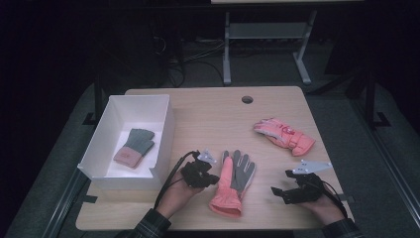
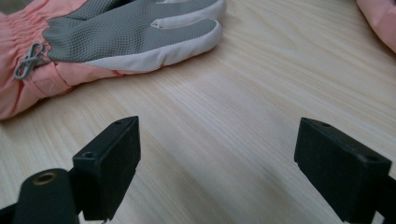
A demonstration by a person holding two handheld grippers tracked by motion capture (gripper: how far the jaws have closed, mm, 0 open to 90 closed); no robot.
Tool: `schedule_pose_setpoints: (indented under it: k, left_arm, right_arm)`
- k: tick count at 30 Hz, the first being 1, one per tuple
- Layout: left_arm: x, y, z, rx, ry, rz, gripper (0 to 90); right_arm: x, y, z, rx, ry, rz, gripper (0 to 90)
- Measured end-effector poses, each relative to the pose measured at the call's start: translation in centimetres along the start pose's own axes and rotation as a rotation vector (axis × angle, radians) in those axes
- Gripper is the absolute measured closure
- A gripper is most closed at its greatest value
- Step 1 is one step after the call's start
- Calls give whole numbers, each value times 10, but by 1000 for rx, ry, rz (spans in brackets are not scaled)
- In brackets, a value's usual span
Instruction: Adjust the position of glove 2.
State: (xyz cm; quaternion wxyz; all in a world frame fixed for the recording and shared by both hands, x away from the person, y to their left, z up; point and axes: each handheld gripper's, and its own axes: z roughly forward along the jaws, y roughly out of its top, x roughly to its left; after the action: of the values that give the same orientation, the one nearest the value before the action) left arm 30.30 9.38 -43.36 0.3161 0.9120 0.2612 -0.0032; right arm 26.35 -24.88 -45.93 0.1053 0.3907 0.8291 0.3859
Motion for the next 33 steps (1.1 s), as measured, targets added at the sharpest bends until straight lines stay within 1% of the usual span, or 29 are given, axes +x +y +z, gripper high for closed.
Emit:
schedule_pose_setpoints:
  k: [3, 4, 7, 8, 9, 10, 13, 14, 15, 20, 22, 24, 28, 31, 32, 33]
  left_arm:
    - [-7, 1, 3, 7, -24, 22, 898]
    - [-11, 3, 6, -2, -30, 13, 898]
    - [-16, 6, 11, -6, -45, 25, 898]
    - [-17, 7, 12, 0, -50, 33, 898]
    - [-19, 8, 14, 2, -54, 42, 898]
    - [-21, 10, 17, 0, -58, 39, 898]
    - [-25, 15, 24, 2, -69, 49, 898]
    - [-26, 16, 26, 9, -72, 65, 898]
    - [-28, 18, 28, 7, -74, 62, 898]
    - [-33, 25, 37, 18, -85, 87, 898]
    - [-34, 28, 39, 13, -87, 85, 898]
    - [-34, 31, 42, 6, -90, 86, 898]
    - [-34, 31, 41, 2, -87, 90, 897]
    - [-31, 27, 35, -8, -84, 97, 895]
    - [-29, 25, 32, -5, -82, 102, 870]
    - [-28, 22, 29, -12, -81, 99, 822]
  right_arm:
    - [-2, -4, -5, -1, -14, 2, 143]
    - [-4, -6, -7, 0, -15, 8, 143]
    - [-10, -12, -14, -2, -32, 20, 143]
    - [-12, -14, -15, -9, -37, 25, 143]
    - [-16, -17, -19, -9, -45, 40, 143]
    - [-18, -18, -20, -9, -49, 44, 143]
    - [-21, -20, -22, -9, -55, 53, 143]
    - [-21, -21, -22, -6, -58, 57, 143]
    - [-21, -21, -23, -7, -59, 60, 143]
    - [-19, -20, -21, -7, -56, 41, 143]
    - [-20, -20, -20, -3, -57, 41, 143]
    - [-20, -20, -21, -1, -58, 51, 143]
    - [-21, -21, -21, -3, -62, 45, 143]
    - [-20, -20, -22, -2, -62, 51, 143]
    - [-20, -20, -22, 0, -64, 50, 143]
    - [-21, -19, -21, 8, -64, 45, 141]
